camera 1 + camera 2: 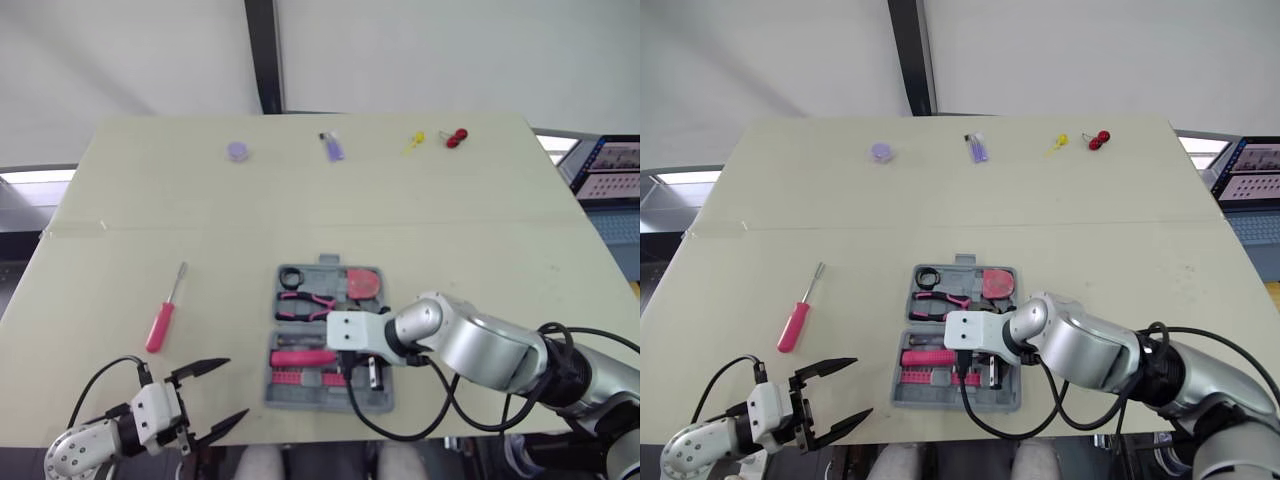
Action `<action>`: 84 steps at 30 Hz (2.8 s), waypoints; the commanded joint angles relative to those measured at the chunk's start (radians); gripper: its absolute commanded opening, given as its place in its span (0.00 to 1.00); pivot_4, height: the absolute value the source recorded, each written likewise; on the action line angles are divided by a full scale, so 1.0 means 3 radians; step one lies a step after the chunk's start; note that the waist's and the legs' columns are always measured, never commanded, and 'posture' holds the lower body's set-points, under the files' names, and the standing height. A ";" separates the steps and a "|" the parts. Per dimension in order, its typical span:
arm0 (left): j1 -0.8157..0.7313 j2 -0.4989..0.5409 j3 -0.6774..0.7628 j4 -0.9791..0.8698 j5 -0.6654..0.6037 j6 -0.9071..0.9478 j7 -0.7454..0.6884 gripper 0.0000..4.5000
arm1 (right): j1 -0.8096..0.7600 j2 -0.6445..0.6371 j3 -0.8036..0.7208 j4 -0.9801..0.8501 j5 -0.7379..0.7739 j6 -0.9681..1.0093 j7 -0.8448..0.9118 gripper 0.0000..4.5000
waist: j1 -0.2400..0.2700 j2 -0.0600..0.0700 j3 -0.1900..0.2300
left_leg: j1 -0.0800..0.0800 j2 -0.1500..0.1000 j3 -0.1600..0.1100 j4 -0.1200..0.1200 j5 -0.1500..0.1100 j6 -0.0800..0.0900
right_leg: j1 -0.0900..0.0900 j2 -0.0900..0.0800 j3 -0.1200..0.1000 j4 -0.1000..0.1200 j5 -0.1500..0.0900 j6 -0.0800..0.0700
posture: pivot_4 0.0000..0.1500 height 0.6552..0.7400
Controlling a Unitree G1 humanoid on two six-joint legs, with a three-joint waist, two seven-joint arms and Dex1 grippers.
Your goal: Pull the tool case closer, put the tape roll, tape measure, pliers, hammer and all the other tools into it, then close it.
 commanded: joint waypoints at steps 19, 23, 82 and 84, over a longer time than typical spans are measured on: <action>0.0070 -0.0029 -0.0074 -0.0073 0.0048 -0.0019 0.0123 1.00 | -0.0004 0.0022 -0.0097 -0.0113 -0.0012 -0.0092 -0.0027 0.97 | 0.0000 0.0000 0.0000 | 0.0000 0.0000 0.0000 0.0000 0.0000 0.0000 | 0.0000 0.0000 0.0000 0.0000 0.0000 0.0000 | 1.00 1.00; 0.0104 -0.0040 -0.0105 -0.0120 0.0062 -0.0011 0.0173 1.00 | 0.0075 -0.0017 -0.0245 -0.0179 0.0021 -0.0246 -0.0002 0.99 | 0.0002 -0.0001 0.0000 | 0.0000 0.0000 0.0000 0.0000 0.0000 0.0000 | 0.0000 0.0000 0.0000 0.0001 0.0000 0.0000 | 1.00 1.00; -0.0065 0.0005 -0.0202 -0.0320 0.0091 0.0165 0.0336 1.00 | 0.1915 0.0630 -0.0831 0.1873 -0.0578 -0.2081 0.0221 0.01 | 0.0012 -0.0027 -0.0156 | 0.0087 0.0000 0.0010 -0.0052 -0.0001 -0.0001 | 0.0075 0.0002 -0.0005 -0.0035 -0.0002 -0.0003 | 1.00 1.00; -0.0070 0.0004 -0.0206 -0.0320 0.0094 0.0172 0.0335 1.00 | 0.1919 0.0635 -0.0839 0.1883 -0.0574 -0.2117 0.0225 0.01 | 0.0013 -0.0029 -0.0158 | 0.0088 0.0000 0.0010 -0.0052 -0.0002 -0.0002 | 0.0075 0.0002 -0.0005 -0.0035 -0.0002 -0.0004 | 1.00 1.00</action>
